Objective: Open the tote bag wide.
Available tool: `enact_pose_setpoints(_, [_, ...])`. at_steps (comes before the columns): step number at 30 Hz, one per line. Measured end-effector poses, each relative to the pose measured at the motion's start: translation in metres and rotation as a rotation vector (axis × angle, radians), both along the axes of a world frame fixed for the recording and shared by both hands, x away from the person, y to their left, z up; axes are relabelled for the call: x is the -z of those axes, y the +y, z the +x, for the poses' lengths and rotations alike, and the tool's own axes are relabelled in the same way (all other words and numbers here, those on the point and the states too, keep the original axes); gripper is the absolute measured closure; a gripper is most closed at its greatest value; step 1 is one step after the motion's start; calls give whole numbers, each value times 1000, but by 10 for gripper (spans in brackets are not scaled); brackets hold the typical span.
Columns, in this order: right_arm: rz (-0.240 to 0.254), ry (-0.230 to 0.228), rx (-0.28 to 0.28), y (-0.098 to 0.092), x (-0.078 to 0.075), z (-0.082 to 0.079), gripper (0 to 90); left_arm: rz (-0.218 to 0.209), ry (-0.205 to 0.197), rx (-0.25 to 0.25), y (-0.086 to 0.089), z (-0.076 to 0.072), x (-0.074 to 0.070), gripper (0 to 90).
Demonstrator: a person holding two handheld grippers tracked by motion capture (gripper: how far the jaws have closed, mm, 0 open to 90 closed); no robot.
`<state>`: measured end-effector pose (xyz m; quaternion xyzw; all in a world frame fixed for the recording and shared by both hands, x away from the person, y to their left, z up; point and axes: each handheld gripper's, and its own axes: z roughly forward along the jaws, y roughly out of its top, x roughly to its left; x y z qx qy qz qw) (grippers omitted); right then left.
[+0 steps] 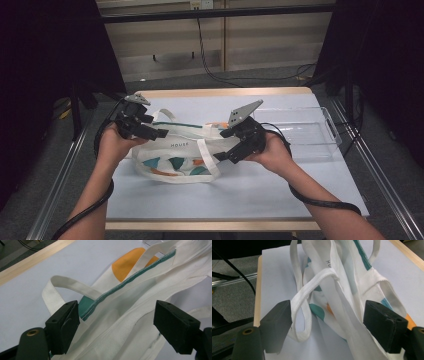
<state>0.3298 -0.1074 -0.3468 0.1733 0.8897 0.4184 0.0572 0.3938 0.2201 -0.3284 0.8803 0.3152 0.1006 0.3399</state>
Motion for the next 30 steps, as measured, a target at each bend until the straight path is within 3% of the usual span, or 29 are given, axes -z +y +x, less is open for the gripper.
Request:
enact_pose_setpoints(4, [-9, 0, 1, 1, 3, 1, 282, -3, 2, -3, 2, 1, 0, 237])
enact_pose_setpoints(8, [-39, -4, -7, 4, 7, 1, 423, -3, 13, -2, 4, 5, 2, 312])
enact_pose_setpoints(11, [-44, -4, -12, 5, 8, 1, 474, -19, 18, -13, 6, 8, 3, 328])
enact_pose_setpoints(14, [-46, -11, -31, 5, 9, 2, 586, -23, 21, -12, 9, 11, 2, 340])
enact_pose_setpoints(16, [-58, -20, -48, 2, 10, 1, 710, -22, 20, -13, 9, 11, 1, 332])
enact_pose_setpoints(17, [-58, -20, -48, 2, 10, 1, 710, -22, 17, -10, 9, 12, 0, 332])
enact_pose_setpoints(18, [-63, -27, -56, -1, 11, -1, 821, -18, 15, -11, 10, 11, -1, 334])
enact_pose_setpoints(22, [-72, -36, -69, -3, 13, -3, 864, -39, 14, -8, 9, 13, -3, 352])
enact_pose_setpoints(23, [-79, -42, -75, -3, 13, -4, 873, -30, 29, 6, 9, 14, -2, 372])
enact_pose_setpoints(26, [-82, -41, -82, -4, 13, -6, 876, -26, 23, -9, 8, 17, 1, 391])
enact_pose_setpoints(30, [-87, -37, -87, -4, 14, -6, 875, -11, 28, 9, 4, 17, 2, 454])
